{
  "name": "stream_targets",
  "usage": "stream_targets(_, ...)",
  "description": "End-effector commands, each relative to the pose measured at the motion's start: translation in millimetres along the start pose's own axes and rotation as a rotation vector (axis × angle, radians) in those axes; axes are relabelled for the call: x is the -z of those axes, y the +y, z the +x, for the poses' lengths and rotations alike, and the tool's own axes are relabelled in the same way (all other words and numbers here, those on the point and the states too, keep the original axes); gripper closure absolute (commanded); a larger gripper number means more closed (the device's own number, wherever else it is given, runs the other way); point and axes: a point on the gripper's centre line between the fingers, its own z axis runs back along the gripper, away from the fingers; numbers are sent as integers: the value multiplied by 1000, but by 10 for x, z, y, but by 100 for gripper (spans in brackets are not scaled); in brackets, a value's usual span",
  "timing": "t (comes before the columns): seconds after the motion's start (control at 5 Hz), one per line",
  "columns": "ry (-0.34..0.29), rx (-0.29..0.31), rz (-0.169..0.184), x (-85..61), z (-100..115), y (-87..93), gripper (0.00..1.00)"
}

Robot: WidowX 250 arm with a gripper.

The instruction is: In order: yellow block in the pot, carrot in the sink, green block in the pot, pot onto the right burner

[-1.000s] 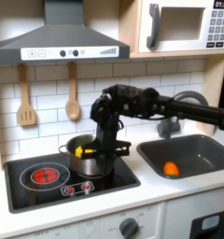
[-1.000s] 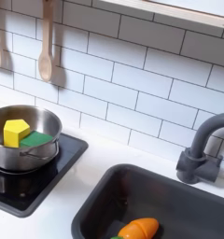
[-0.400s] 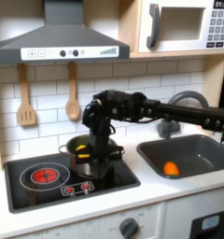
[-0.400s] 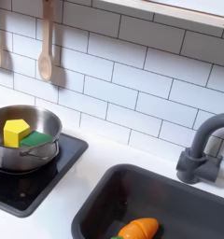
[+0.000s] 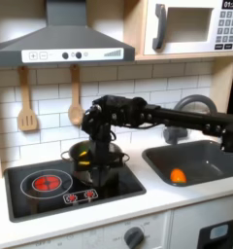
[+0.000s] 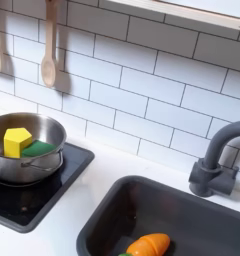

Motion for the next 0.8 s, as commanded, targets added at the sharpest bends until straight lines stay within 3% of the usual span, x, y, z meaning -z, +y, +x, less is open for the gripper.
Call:
stream_targets(0.0,14,-3,-4,57,41,23,100)
stream_targets(0.6,35,-14,-5,159,54,77,100)
